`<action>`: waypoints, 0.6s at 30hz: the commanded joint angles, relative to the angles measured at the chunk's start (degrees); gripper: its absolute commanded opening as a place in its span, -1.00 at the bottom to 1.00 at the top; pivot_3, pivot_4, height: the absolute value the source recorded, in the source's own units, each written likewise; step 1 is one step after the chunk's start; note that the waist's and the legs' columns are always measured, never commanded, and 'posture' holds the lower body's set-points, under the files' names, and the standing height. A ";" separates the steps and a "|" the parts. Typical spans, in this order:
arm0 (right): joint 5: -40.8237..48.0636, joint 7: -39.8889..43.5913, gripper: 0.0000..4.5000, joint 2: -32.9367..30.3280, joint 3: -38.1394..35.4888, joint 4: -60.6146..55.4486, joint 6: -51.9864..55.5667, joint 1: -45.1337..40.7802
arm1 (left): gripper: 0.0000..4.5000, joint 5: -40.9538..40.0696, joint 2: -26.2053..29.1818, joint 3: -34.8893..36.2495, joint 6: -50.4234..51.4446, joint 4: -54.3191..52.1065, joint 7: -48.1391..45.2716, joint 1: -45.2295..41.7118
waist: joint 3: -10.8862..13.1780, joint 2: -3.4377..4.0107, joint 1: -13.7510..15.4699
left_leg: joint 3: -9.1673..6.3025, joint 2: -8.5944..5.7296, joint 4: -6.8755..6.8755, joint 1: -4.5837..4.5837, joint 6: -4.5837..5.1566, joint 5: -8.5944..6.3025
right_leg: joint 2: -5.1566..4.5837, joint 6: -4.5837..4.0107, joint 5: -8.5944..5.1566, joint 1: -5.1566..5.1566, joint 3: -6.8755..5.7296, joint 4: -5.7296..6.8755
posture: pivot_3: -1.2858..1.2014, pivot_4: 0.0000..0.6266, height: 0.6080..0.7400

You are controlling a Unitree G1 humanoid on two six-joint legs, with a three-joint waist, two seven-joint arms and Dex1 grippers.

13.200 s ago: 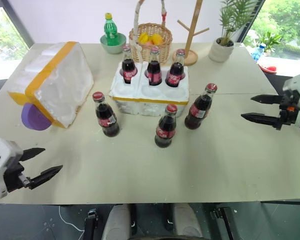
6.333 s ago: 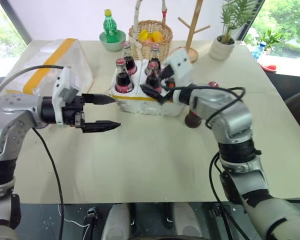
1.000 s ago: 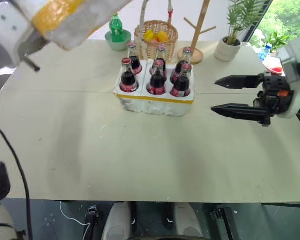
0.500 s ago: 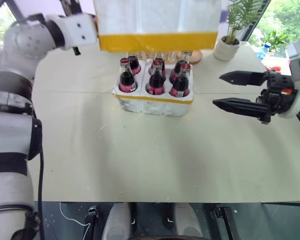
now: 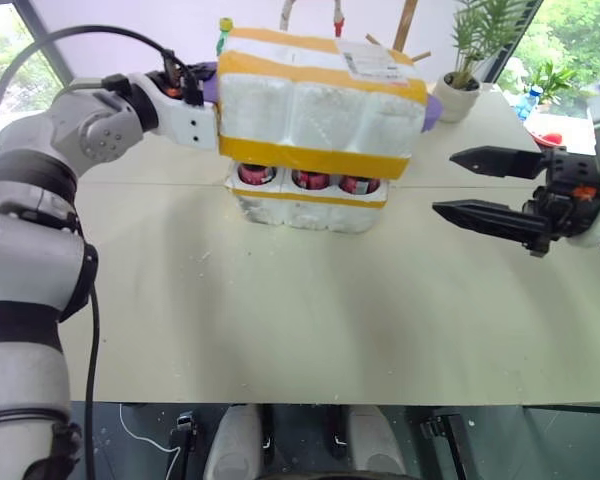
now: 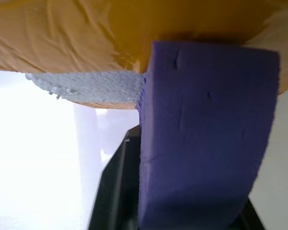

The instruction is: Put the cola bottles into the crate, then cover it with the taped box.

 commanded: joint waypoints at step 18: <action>-10.24 9.60 1.00 -4.51 4.84 10.29 -8.23 0.06 | 0.94 -54.20 11.55 33.50 41.91 -23.75 -67.80 21.12 | 0.00 0.01 -0.39 | 0.01 0.15 0.36 -0.10 -0.01 0.01 | 0.03 -0.01 -0.01 -0.02 -0.01 0.15 | 0.03 -0.52 1.00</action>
